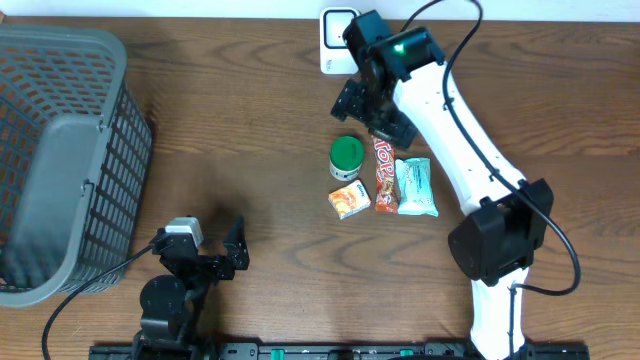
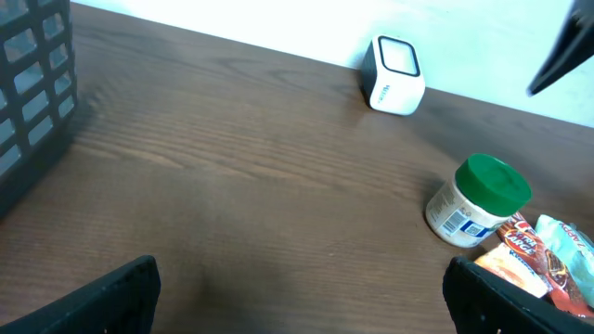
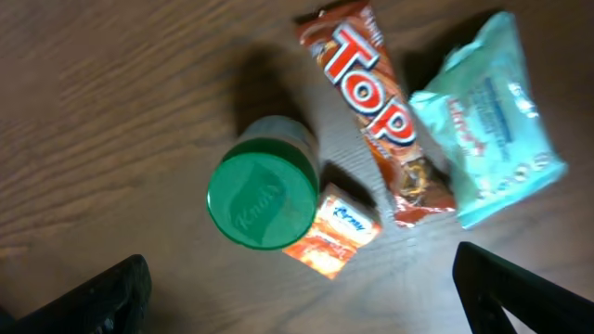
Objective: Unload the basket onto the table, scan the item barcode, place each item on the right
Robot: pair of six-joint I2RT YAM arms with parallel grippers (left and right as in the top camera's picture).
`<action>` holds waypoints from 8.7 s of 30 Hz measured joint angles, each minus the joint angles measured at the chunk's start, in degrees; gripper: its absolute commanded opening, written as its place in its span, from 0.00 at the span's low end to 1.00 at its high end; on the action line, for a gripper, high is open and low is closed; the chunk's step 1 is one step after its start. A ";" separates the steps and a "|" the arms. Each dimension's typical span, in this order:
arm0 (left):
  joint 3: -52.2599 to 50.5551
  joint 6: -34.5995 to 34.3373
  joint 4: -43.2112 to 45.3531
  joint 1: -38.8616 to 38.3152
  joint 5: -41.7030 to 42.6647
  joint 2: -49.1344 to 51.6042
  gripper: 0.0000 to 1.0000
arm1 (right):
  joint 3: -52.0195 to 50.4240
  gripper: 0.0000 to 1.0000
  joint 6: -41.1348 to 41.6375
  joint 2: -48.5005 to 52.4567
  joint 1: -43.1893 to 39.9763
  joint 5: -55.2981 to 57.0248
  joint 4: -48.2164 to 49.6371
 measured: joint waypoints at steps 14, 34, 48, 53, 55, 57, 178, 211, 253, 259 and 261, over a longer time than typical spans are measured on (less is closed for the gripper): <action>0.00 0.00 0.00 0.00 0.00 0.00 0.98 | -12.22 0.99 -4.59 0.00 0.07 -9.33 12.79; 0.00 0.02 0.00 0.00 0.00 0.00 0.98 | -23.37 0.90 5.22 0.00 2.60 -7.89 26.18; 0.00 0.02 0.00 0.02 0.00 0.00 0.98 | -23.63 0.63 9.49 0.00 6.40 -0.87 24.52; 0.00 0.00 0.00 0.00 0.00 0.00 0.98 | -23.63 0.57 5.42 -0.07 6.40 -0.11 24.70; 0.00 0.00 0.00 0.00 0.00 0.00 0.98 | -23.63 0.57 0.24 -0.07 6.40 0.24 25.18; 0.00 0.00 0.00 0.00 0.00 0.00 0.98 | -23.63 0.58 -6.01 -0.07 6.40 0.35 25.07; 0.00 0.02 -0.02 0.02 0.00 0.00 0.98 | -11.91 0.57 -30.23 11.47 5.01 -0.61 11.32; 0.00 0.00 -0.02 0.00 0.00 0.00 0.98 | -11.91 0.56 -32.52 11.45 4.50 -1.01 12.70; 0.00 0.00 -0.02 0.00 0.00 0.00 0.98 | -11.89 0.34 -32.65 -9.09 4.50 6.93 19.85; 0.00 0.00 -0.02 0.00 0.00 0.00 0.98 | -11.89 0.34 -34.05 -9.29 4.46 10.38 23.37; 0.00 0.00 -0.02 0.00 0.00 0.00 0.98 | -11.89 0.34 -35.04 -9.29 4.46 11.13 24.90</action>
